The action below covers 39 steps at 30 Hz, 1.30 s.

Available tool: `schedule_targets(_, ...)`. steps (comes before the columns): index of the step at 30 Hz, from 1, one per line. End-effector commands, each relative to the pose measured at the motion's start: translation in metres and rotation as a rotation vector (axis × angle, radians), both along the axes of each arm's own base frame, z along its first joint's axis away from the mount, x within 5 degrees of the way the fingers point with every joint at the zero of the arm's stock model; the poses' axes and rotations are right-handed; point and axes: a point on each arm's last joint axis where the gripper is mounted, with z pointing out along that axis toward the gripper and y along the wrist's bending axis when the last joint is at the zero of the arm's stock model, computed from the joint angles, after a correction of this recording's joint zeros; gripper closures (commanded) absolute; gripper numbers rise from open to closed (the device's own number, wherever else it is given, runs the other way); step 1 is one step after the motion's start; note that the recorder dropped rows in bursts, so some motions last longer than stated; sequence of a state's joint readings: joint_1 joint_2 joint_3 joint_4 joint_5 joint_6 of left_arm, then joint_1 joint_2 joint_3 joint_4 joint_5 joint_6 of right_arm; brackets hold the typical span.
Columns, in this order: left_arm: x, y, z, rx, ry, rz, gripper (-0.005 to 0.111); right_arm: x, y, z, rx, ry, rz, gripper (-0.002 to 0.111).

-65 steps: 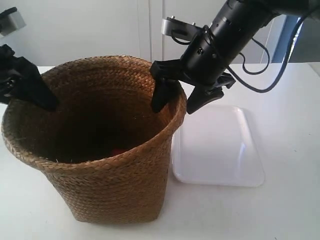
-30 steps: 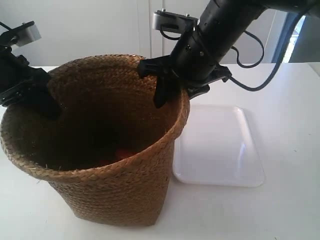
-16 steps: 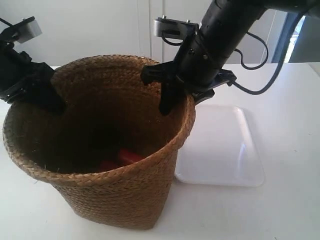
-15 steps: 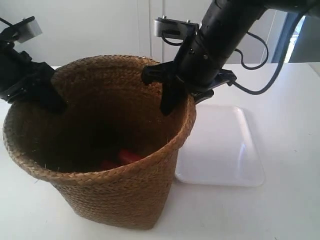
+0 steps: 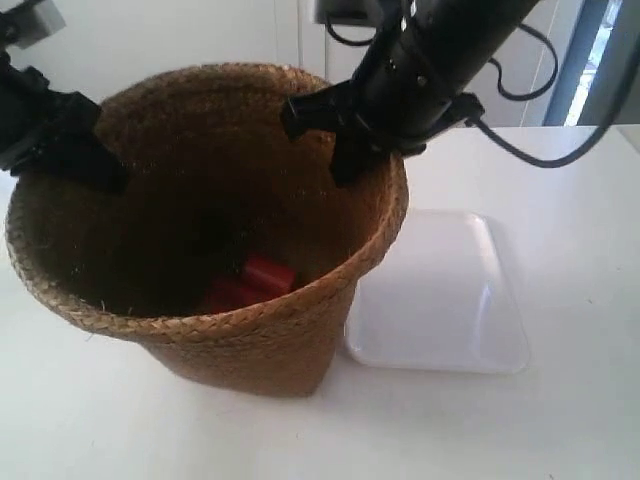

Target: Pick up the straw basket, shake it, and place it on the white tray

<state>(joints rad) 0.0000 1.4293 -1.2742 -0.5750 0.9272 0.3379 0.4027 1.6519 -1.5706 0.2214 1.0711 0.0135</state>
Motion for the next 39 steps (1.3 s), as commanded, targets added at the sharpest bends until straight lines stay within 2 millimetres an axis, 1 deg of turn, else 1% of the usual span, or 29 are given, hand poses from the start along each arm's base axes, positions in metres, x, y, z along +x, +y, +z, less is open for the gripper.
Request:
schedule_targets(1,-0.03,0.001,0.033,0.019,-0.153,0.009,0.107,-0.026,0.005,0.031,0.039,-0.207,0.034,0.108)
schedule_targets(4,-0.045,0.004,0.046,0.023,-0.262,0.061,0.107,-0.034,0.005,0.019,0.015,-0.222,0.004,0.108)
schedule_targets(6,-0.053,0.006,0.048,0.035,-0.304,0.093,0.107,-0.034,0.002,0.006,-0.012,-0.194,-0.036,0.108)
schedule_targets(8,-0.06,0.008,0.045,0.063,-0.314,0.099,0.107,-0.035,0.001,0.0,-0.025,-0.168,-0.044,0.108)
schedule_targets(9,-0.063,0.009,0.042,0.083,-0.31,0.099,0.107,-0.037,0.0,0.001,-0.027,-0.169,-0.041,0.108)
schedule_targets(12,-0.069,0.014,0.024,0.13,-0.273,0.122,0.107,-0.04,-0.002,0.004,-0.031,-0.177,-0.039,0.108)
schedule_targets(14,-0.07,0.014,0.015,0.116,-0.283,0.16,0.107,-0.04,-0.004,0.006,-0.044,-0.188,-0.043,0.108)
schedule_targets(17,-0.072,0.012,0.013,0.066,-0.288,0.182,0.107,-0.04,-0.004,0.001,-0.051,-0.175,-0.043,0.108)
schedule_targets(20,-0.074,0.011,0.012,0.061,-0.263,0.165,0.107,-0.04,-0.004,-0.005,-0.057,-0.164,-0.043,0.108)
schedule_targets(25,-0.07,0.011,0.015,0.029,-0.305,0.201,0.107,-0.042,-0.004,-0.013,-0.063,-0.157,-0.036,0.108)
schedule_targets(28,-0.066,0.011,0.02,0.023,-0.384,0.193,0.107,-0.047,-0.001,-0.015,-0.031,-0.221,-0.024,0.108)
schedule_targets(31,-0.07,0.011,0.024,0.032,-0.419,0.185,0.107,-0.054,-0.002,-0.014,0.026,-0.304,-0.064,0.108)
schedule_targets(33,-0.073,0.011,0.024,0.037,-0.443,0.191,0.107,-0.057,-0.005,-0.016,0.027,-0.335,-0.082,0.108)
schedule_targets(36,-0.075,0.007,0.026,0.02,-0.482,0.201,0.107,-0.059,-0.007,-0.024,0.01,-0.331,-0.077,0.108)
schedule_targets(39,-0.077,-0.002,0.026,0.005,-0.48,0.164,0.107,-0.06,-0.008,-0.029,-0.002,-0.328,-0.072,0.108)
